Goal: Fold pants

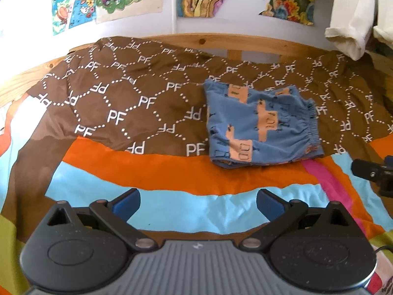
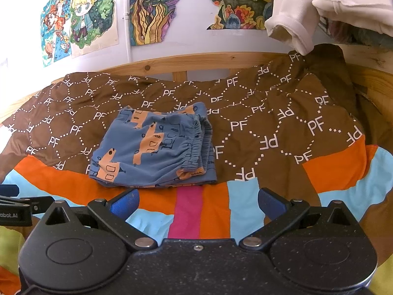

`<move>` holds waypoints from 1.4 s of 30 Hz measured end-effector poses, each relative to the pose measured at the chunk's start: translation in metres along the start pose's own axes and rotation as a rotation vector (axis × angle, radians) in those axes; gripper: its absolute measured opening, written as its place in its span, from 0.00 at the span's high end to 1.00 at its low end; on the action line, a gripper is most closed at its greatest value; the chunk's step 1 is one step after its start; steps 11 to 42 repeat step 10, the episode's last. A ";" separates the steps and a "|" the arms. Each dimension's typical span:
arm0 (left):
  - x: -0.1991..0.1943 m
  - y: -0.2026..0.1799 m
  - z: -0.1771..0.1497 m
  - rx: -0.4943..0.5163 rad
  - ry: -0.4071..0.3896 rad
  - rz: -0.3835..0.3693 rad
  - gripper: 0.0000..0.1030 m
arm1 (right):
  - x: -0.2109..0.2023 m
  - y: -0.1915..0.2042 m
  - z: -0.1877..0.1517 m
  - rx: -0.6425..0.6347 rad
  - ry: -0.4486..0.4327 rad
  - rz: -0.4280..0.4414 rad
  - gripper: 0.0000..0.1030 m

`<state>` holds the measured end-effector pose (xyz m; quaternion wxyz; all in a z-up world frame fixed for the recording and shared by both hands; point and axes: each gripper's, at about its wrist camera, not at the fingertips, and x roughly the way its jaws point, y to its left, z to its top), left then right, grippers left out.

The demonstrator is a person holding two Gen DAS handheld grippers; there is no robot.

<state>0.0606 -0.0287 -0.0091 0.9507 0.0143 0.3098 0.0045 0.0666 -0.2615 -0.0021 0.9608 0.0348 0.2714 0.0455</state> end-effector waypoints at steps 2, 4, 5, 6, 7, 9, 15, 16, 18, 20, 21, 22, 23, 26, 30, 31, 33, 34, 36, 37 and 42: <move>0.000 -0.001 0.000 0.006 0.001 -0.005 0.00 | 0.000 0.001 0.000 -0.001 0.001 0.000 0.01; -0.001 -0.002 0.000 0.005 0.000 -0.005 0.00 | 0.000 0.001 0.000 -0.002 0.002 0.001 0.01; 0.000 -0.002 0.000 0.005 0.000 -0.005 0.00 | 0.000 0.001 -0.001 -0.002 0.002 0.002 0.01; 0.000 -0.002 0.000 0.005 0.000 -0.004 0.00 | 0.000 0.001 -0.001 -0.002 0.003 0.003 0.01; -0.001 -0.001 0.000 0.004 0.000 -0.004 0.00 | 0.000 0.001 -0.001 -0.002 0.003 0.003 0.01; -0.001 -0.001 0.000 0.002 -0.003 0.004 0.00 | 0.000 0.002 -0.001 -0.002 0.003 0.004 0.01; -0.001 0.000 0.000 0.000 -0.002 0.007 0.00 | 0.000 0.002 -0.001 -0.002 0.004 0.004 0.01; -0.001 0.000 0.000 0.000 -0.002 0.007 0.00 | 0.000 0.002 -0.001 -0.002 0.004 0.004 0.01; -0.001 0.000 0.000 0.000 -0.002 0.007 0.00 | 0.000 0.002 -0.001 -0.002 0.004 0.004 0.01; -0.001 0.000 0.000 0.000 -0.002 0.007 0.00 | 0.000 0.002 -0.001 -0.002 0.004 0.004 0.01; -0.001 0.000 0.000 0.000 -0.002 0.007 0.00 | 0.000 0.002 -0.001 -0.002 0.004 0.004 0.01; -0.001 0.000 0.000 0.000 -0.002 0.007 0.00 | 0.000 0.002 -0.001 -0.002 0.004 0.004 0.01; -0.001 0.000 0.000 0.000 -0.002 0.007 0.00 | 0.000 0.002 -0.001 -0.002 0.004 0.004 0.01; -0.001 0.000 0.000 0.000 -0.002 0.007 0.00 | 0.000 0.002 -0.001 -0.002 0.004 0.004 0.01; -0.001 0.000 0.000 0.000 -0.002 0.007 0.00 | 0.000 0.002 -0.001 -0.002 0.004 0.004 0.01; -0.001 0.000 0.000 0.000 -0.002 0.007 0.00 | 0.000 0.002 -0.001 -0.002 0.004 0.004 0.01; -0.001 0.000 0.000 0.000 -0.002 0.007 0.00 | 0.000 0.002 -0.001 -0.002 0.004 0.004 0.01; -0.001 0.000 0.000 0.000 -0.002 0.007 0.00 | 0.000 0.002 -0.001 -0.002 0.004 0.004 0.01; -0.001 0.000 0.000 0.000 -0.002 0.007 0.00 | 0.000 0.002 -0.001 -0.002 0.004 0.004 0.01; -0.001 0.000 0.000 0.000 -0.002 0.007 0.00 | 0.000 0.002 -0.001 -0.002 0.004 0.004 0.01; -0.001 0.000 0.000 0.000 -0.002 0.007 0.00 | 0.000 0.002 -0.001 -0.002 0.004 0.004 0.01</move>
